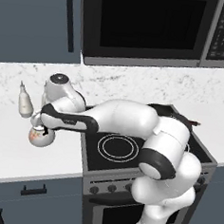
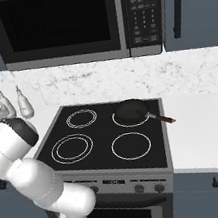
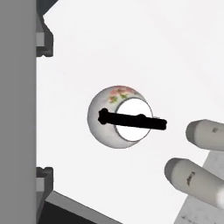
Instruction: Pick the kettle from the counter and place it on a stove burner. Then turn the burner on.
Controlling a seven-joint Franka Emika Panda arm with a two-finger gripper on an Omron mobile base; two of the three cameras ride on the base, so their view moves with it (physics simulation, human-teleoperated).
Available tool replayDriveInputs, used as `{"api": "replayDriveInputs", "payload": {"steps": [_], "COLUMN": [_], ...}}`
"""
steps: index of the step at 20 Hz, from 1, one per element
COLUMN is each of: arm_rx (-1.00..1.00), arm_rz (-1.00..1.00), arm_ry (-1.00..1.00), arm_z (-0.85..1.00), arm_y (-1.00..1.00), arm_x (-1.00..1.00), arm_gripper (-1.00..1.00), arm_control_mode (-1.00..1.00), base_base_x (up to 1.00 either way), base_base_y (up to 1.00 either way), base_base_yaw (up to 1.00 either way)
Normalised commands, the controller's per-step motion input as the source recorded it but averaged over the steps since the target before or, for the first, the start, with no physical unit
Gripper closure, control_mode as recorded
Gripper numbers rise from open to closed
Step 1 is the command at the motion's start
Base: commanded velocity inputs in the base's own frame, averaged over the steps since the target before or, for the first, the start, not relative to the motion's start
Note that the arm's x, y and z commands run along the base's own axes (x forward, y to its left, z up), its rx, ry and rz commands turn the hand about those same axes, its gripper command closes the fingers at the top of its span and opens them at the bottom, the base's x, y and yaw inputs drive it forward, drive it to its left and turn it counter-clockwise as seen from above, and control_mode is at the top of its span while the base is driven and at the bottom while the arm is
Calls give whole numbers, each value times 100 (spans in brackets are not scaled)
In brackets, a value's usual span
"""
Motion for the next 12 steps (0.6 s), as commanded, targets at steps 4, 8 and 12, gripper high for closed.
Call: {"api": "replayDriveInputs", "payload": {"steps": [4, 8, 12], "arm_rx": [-6, -3, -1], "arm_rz": [0, 0, 0], "arm_ry": [0, 0, 0], "arm_z": [-35, -34, -24], "arm_y": [22, 14, 9], "arm_x": [12, 23, 41], "arm_gripper": [-100, -100, -100], "arm_control_mode": [-100, -100, -100], "base_base_x": [0, 0, 0], "base_base_y": [0, 0, 0], "base_base_yaw": [0, 0, 0]}}
